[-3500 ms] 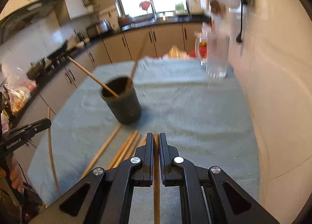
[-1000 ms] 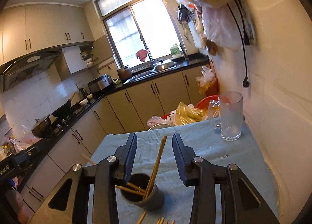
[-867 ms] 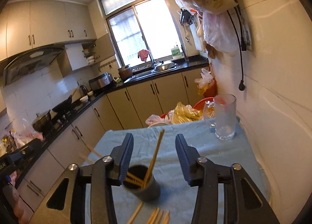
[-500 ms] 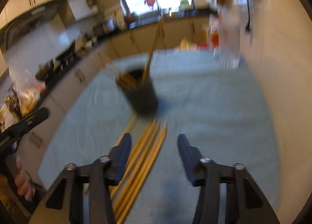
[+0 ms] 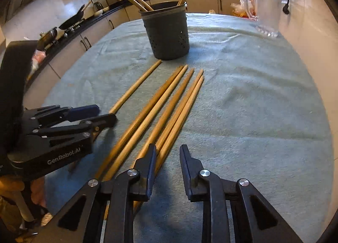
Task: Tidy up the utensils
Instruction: 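Close the left tool on a chopstick while the right tool grasps another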
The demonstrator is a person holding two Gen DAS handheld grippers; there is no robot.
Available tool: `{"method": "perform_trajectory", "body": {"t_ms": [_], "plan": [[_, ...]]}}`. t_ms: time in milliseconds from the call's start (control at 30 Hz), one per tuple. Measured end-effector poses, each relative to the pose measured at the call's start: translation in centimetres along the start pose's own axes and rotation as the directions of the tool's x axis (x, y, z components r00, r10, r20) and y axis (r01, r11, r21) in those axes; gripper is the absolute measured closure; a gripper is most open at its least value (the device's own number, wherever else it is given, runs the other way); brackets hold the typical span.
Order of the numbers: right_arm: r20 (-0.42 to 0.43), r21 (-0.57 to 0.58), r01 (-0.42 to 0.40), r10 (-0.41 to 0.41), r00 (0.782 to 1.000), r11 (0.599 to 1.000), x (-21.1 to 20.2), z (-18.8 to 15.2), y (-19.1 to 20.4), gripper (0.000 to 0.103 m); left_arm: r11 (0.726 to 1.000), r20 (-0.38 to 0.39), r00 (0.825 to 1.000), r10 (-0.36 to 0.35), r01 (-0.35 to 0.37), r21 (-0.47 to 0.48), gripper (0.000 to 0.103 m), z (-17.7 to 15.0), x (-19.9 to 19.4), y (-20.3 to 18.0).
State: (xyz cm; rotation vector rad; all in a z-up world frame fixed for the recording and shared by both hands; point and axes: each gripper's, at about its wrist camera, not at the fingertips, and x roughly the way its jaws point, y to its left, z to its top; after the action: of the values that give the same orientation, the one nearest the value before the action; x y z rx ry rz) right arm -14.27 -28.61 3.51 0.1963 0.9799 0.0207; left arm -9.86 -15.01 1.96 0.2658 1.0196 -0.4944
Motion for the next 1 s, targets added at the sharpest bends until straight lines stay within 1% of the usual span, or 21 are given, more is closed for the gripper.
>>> {"method": "perform_trajectory", "body": {"t_ms": [33,100,133,233,367,400,467,500,533,567,600,633,733,800,867,933,1000], "plan": [[-0.002,-0.001,0.008,-0.008,1.0,1.0,0.2,0.1,0.3,0.083,0.999,-0.017,0.999,-0.032,0.031,-0.023,0.096,0.0,0.0,0.3],[-0.017,0.009,0.015,-0.015,1.0,1.0,0.4,0.1,0.0,0.085,0.994,-0.039,0.996,-0.08,0.076,-0.081,0.096,0.0,-0.1,1.0],[-0.02,0.015,0.015,-0.015,1.0,1.0,0.6,0.1,-0.1,0.089,0.99,-0.05,0.994,-0.099,0.093,-0.108,0.096,-0.1,-0.2,1.3],[-0.016,0.016,0.035,-0.034,0.999,0.999,0.4,0.0,-0.1,0.092,0.972,-0.082,0.985,-0.152,0.134,-0.191,0.096,-1.0,-0.8,2.0],[-0.028,-0.001,0.075,-0.075,0.997,0.997,-0.4,-0.6,-1.0,0.095,0.945,-0.129,0.968,-0.216,0.174,-0.278,0.096,-2.5,-1.6,2.9],[-0.033,0.0,0.085,-0.085,0.996,0.996,-0.8,-0.8,-1.5,0.095,0.938,-0.155,0.96,-0.235,0.182,-0.294,0.096,-2.7,-1.8,3.1],[-0.041,0.007,0.103,-0.102,0.994,0.995,-1.5,-1.3,-2.5,0.095,0.932,-0.184,0.944,-0.272,0.212,-0.293,0.094,-2.5,-2.1,3.3],[-0.05,0.013,0.108,-0.108,0.993,0.994,-2.0,-1.6,-3.2,0.095,0.935,-0.187,0.943,-0.275,0.217,-0.282,0.088,-2.5,-2.4,3.2],[-0.055,0.016,0.107,-0.106,0.993,0.994,-2.2,-1.7,-3.6,0.093,0.939,-0.185,0.946,-0.267,0.213,-0.269,0.078,-2.2,-2.6,3.2],[-0.063,0.022,0.095,-0.094,0.994,0.995,-2.4,-1.9,-4.1,0.091,0.944,-0.178,0.951,-0.252,0.202,-0.259,0.074,-1.9,-2.7,3.2],[-0.067,0.023,0.082,-0.08,0.995,0.996,-2.5,-2.0,-4.4,0.09,0.95,-0.164,0.96,-0.226,0.18,-0.253,0.072,-1.3,-2.8,3.3],[-0.07,0.024,0.072,-0.07,0.995,0.997,-2.5,-1.9,-4.5,0.089,0.955,-0.154,0.967,-0.202,0.159,-0.252,0.072,-0.6,-2.7,3.4],[-0.077,0.035,0.075,-0.072,0.994,0.997,-2.0,-0.6,-4.9,0.085,0.959,-0.143,0.971,-0.19,0.152,-0.24,0.072,1.2,-1.5,3.3],[-0.086,0.02,0.083,-0.081,0.993,0.996,-1.2,0.4,-5.0,0.084,0.967,-0.145,0.976,-0.16,0.125,-0.223,0.072,2.6,-0.2,3.0],[-0.105,0.008,0.105,-0.103,0.989,0.994,0.1,1.8,-5.0,0.084,0.971,-0.15,0.976,-0.157,0.124,-0.206,0.072,3.7,1.0,2.9],[-0.111,-0.006,0.11,-0.11,0.988,0.994,0.9,3.0,-4.9,0.084,0.972,-0.16,0.974,-0.163,0.13,-0.197,0.079,4.7,2.1,2.7],[-0.134,-0.017,0.12,-0.121,0.984,0.993,2.0,4.7,-4.8,0.084,0.975,-0.16,0.975,-0.152,0.12,-0.189,0.079,5.9,2.7,2.5]]}}
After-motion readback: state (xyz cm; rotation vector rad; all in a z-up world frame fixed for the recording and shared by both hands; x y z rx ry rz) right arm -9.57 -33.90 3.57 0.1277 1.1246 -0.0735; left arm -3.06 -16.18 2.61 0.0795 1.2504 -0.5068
